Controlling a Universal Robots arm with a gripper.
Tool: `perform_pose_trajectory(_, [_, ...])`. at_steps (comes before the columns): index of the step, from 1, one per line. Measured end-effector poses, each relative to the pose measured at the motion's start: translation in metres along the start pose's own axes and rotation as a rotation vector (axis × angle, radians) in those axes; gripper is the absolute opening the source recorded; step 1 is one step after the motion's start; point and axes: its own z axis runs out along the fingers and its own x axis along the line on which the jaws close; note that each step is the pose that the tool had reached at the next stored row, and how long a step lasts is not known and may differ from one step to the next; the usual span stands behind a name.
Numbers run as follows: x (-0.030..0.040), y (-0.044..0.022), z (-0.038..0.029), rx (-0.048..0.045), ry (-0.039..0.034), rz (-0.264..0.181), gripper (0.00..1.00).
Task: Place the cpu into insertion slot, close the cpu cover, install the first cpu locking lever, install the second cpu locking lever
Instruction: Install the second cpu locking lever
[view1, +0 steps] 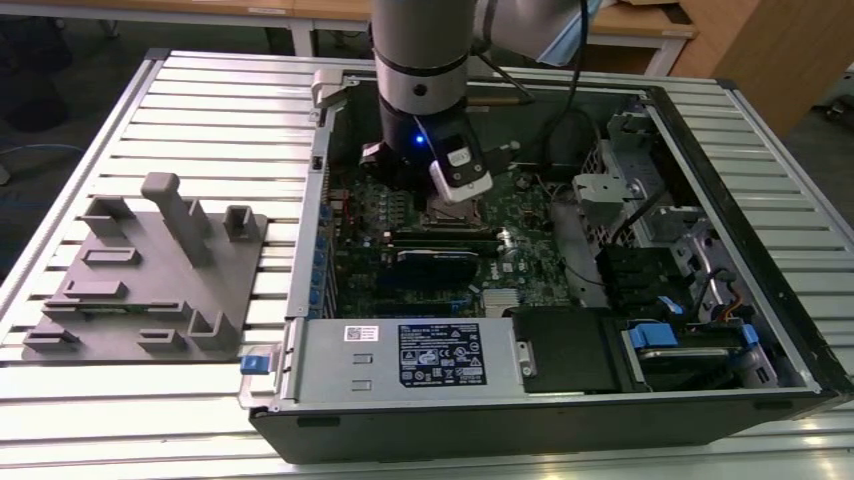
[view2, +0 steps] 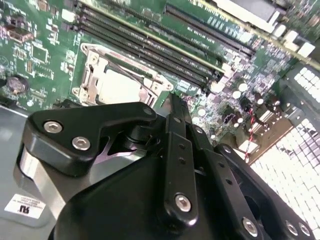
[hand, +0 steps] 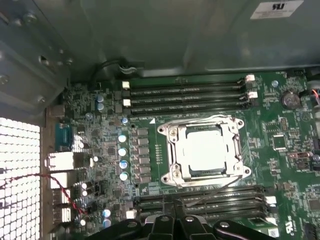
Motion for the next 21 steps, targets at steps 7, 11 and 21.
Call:
perform_pose_trajectory(7, [-0.0077,0.002,0.0007,0.0419,-0.0041,-0.001,0.1])
perform_pose_trajectory(11, [-0.012,0.0035,0.0012,0.0473,-0.0046,-0.001,0.1])
perform_pose_trajectory(21, [-0.0192,0.0103,0.0056,0.0691,-0.0055,-0.002,0.1])
